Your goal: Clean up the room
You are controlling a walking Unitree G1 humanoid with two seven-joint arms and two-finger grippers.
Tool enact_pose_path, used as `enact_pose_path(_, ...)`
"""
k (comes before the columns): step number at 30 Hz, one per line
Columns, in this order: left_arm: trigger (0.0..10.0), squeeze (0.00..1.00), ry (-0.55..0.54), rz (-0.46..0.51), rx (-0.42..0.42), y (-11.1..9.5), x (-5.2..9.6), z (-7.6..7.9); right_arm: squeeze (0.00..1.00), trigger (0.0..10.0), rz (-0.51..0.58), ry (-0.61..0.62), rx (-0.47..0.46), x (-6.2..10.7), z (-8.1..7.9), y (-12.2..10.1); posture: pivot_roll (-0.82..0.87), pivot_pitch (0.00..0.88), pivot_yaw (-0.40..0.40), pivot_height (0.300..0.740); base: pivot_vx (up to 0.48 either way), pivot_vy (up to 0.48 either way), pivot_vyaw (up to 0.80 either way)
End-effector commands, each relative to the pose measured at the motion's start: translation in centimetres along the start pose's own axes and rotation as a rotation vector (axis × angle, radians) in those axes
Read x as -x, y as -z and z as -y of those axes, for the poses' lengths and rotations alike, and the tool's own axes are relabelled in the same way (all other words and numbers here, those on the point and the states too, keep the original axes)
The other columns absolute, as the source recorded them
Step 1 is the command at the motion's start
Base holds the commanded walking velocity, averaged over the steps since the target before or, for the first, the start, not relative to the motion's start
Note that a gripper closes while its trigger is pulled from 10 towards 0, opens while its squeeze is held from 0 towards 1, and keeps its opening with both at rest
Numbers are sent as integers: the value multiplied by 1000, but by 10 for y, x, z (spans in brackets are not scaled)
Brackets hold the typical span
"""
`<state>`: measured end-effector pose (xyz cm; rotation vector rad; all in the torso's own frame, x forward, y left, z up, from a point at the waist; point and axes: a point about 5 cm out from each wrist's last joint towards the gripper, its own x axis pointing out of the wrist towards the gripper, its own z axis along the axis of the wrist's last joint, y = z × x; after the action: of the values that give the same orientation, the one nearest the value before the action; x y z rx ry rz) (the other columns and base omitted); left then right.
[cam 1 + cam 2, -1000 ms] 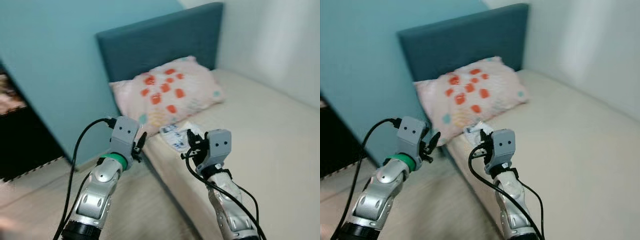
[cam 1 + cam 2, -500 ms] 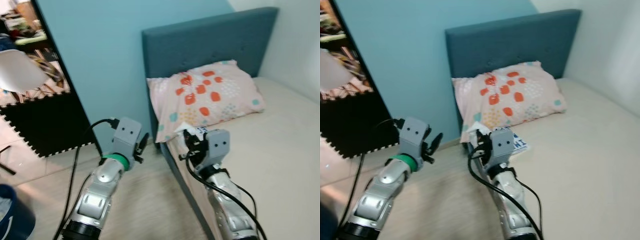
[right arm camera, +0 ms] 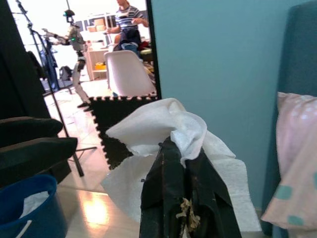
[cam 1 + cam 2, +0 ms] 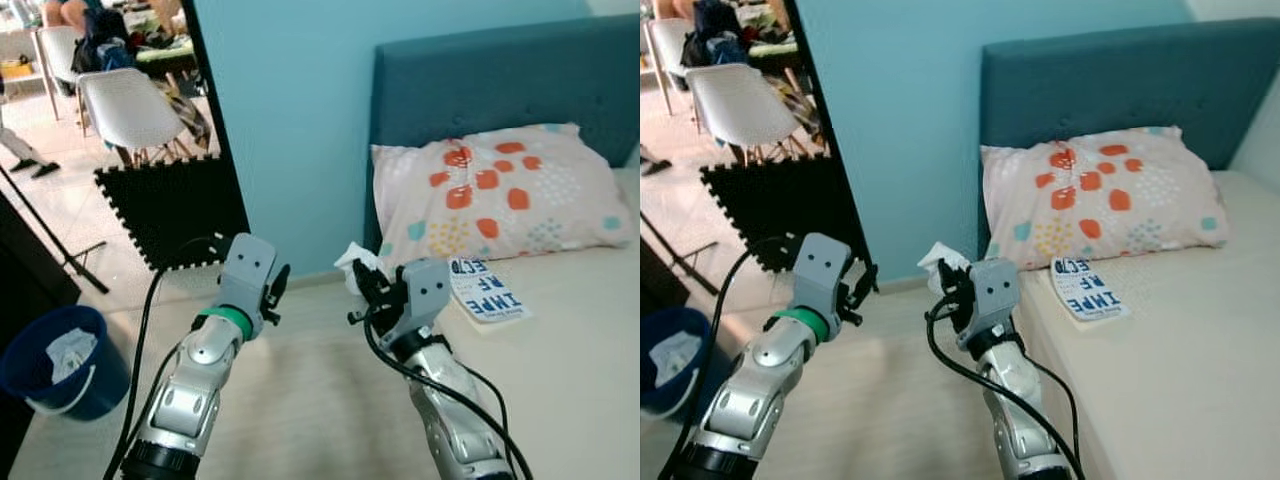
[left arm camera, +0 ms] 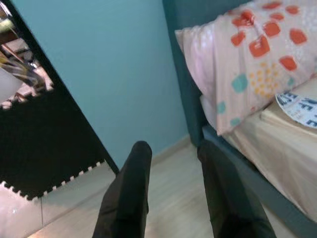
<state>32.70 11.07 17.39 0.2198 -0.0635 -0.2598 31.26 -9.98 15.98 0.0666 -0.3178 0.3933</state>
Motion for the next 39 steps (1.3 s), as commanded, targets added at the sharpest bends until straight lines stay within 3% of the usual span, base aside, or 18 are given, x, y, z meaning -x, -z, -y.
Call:
enact_pose_path(1,10000,0,-22,-42,-6,9,2,-6,0,10000,-3,-23,-21,1,-7,2,-103,35,121,700,0,0,700)
enact_pose_path(39,10000,0,-119,-72,-47,12,-4,-17,0,10000,-2,-8,-29,1,-8,2,-101,44,123,700,29,0,695)
